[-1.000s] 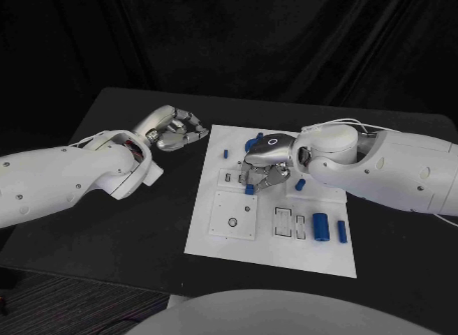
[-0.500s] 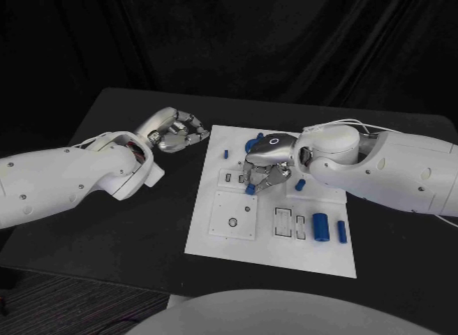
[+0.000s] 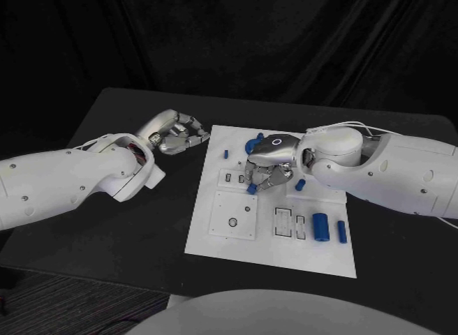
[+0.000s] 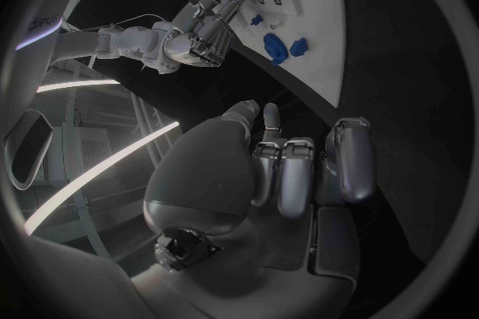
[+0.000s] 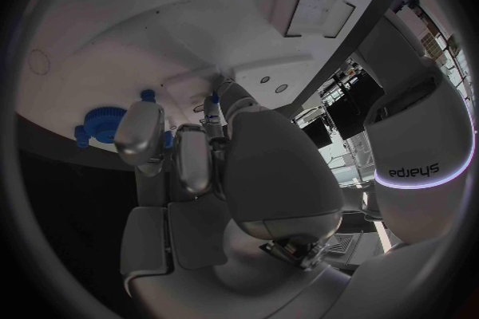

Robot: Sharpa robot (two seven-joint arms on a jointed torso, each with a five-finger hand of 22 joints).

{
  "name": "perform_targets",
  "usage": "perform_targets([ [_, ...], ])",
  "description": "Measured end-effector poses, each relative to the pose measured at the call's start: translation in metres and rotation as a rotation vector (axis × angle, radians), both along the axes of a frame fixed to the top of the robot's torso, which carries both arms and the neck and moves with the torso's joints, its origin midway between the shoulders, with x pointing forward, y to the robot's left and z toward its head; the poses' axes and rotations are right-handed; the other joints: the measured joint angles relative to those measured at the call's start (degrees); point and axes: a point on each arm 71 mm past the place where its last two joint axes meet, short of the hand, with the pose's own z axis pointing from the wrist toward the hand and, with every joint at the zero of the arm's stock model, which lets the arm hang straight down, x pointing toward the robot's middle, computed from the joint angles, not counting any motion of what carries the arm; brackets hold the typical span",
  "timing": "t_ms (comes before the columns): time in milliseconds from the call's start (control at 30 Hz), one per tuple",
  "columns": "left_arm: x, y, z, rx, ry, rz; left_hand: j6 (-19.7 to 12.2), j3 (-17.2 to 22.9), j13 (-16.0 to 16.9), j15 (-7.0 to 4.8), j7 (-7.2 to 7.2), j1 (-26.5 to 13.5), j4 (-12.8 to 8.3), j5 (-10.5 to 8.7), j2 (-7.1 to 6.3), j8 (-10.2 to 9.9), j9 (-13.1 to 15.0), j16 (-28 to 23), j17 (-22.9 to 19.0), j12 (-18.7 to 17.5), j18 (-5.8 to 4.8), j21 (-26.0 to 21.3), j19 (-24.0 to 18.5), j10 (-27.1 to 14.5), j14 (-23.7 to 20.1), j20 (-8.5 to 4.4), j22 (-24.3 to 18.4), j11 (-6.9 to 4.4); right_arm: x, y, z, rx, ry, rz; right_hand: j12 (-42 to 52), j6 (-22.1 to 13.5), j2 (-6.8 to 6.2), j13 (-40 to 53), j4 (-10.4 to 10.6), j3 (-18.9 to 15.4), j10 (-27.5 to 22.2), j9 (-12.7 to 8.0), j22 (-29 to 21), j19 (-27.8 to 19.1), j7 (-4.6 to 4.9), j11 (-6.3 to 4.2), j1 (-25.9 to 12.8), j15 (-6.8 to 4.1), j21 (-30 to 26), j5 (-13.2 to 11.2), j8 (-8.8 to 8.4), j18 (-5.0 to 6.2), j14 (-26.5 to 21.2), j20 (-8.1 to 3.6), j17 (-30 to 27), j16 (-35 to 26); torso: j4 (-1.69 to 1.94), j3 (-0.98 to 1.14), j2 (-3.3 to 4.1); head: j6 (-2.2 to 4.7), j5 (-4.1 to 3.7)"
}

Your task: Assemble the parts on the task board

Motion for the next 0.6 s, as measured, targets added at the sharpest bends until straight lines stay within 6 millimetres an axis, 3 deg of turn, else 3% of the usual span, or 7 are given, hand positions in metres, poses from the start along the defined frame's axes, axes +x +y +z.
perform_targets([
  [267, -0.001, 0.000, -0.001, -0.001, 0.002, -0.007, 0.0, 0.0, 0.0, 0.00, 0.00, 0.0, 0.0, 0.00, 0.00, 0.0, -0.2, 0.0, 0.0, 0.0, 0.00, -0.4, -0.4, 0.0, 0.0, 0.00, 0.0, 0.00, 0.002, -0.012, 0.003, 0.051, -0.003, -0.025, 0.0, 0.0, 0.10, 0.0, 0.0, 0.0, 0.0, 0.0, 0.0, 0.2, 0.00, 0.00, -0.1, 0.21, 0.8, 1.1, 0.06, -0.01, -0.2, 0.21, 0.2, 0.2, 0.00, 0.04, 0.07, 0.00, 0.07],
  [600, -0.002, -0.002, -0.001, -0.007, -0.001, -0.042, -0.2, -0.4, 0.0, 0.42, 0.65, 0.3, 2.2, -0.78, -0.31, -2.8, -5.4, 0.0, 0.0, 0.0, 0.01, -1.4, -1.4, 0.0, 0.0, 0.53, 0.0, 0.42, 0.007, -0.034, 0.009, 0.200, 0.086, -0.123, 0.0, 0.0, 0.62, 0.0, -0.3, 0.0, 0.0, 0.0, 0.0, 0.2, 0.00, 0.82, -0.6, 0.61, 0.7, 3.1, 0.06, 0.00, -0.2, 0.21, 0.2, 0.2, 0.01, 0.12, 0.06, 0.00, -0.24],
])
